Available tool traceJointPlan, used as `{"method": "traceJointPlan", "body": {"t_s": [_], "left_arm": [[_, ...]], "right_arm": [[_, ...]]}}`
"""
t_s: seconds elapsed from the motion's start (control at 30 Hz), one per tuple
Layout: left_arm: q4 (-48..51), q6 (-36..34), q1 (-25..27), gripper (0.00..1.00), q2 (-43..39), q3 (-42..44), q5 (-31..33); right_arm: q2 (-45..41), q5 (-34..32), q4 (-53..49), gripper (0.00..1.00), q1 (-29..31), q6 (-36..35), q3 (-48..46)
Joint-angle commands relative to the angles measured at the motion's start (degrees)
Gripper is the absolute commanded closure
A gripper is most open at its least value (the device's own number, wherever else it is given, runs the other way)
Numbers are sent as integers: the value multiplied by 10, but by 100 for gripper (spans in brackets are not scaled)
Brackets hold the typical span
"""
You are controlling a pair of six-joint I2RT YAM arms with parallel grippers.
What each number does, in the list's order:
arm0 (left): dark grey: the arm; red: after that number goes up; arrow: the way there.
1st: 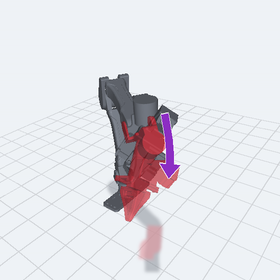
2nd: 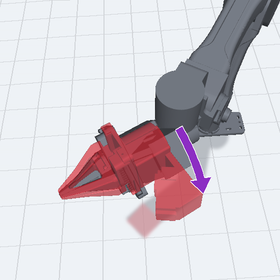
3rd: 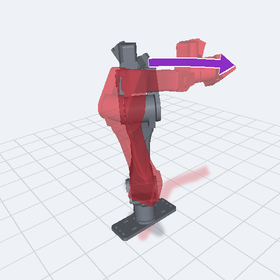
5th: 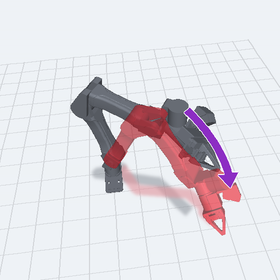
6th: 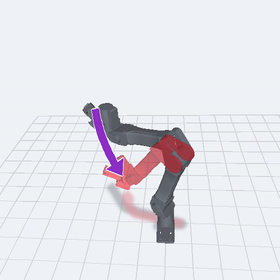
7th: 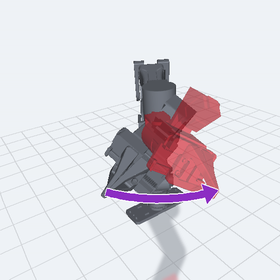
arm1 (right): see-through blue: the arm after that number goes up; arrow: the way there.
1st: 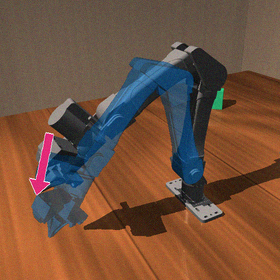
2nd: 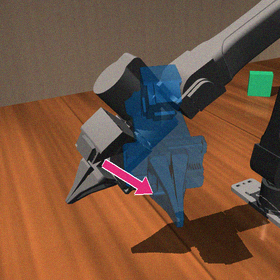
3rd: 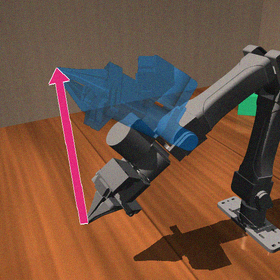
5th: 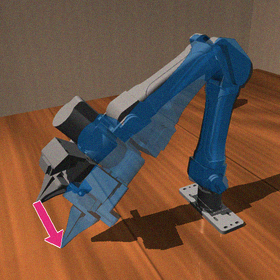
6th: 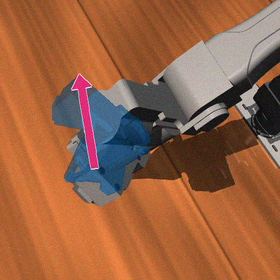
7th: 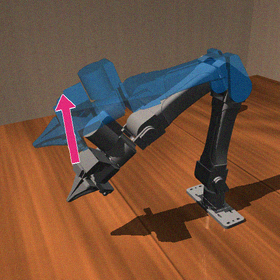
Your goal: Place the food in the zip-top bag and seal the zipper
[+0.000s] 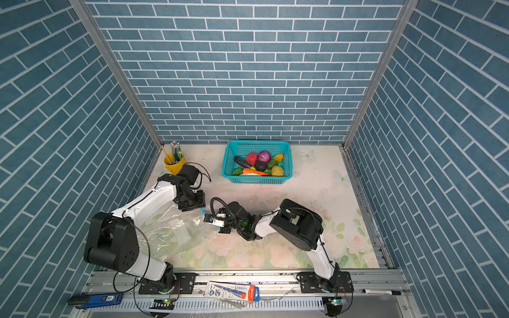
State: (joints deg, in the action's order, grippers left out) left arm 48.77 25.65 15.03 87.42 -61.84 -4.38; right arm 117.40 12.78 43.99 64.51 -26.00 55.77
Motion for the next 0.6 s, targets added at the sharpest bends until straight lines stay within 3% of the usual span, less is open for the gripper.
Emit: {"method": "traceJointPlan", "body": {"t_s": [0.0,0.2,0.4,0.57], "left_arm": [[26,-11,10,46,9,-16,42],[34,-14,19,54,13,-21,59],[33,-14,21,72,21,-19,46],[36,-14,21,80,18,-19,46]], "right_arm": [[1,-5,23,100,4,-26,-9],[3,-6,27,100,4,-26,-11],[4,-9,33,100,5,-25,-11],[3,-12,35,100,5,-24,-14]]}}
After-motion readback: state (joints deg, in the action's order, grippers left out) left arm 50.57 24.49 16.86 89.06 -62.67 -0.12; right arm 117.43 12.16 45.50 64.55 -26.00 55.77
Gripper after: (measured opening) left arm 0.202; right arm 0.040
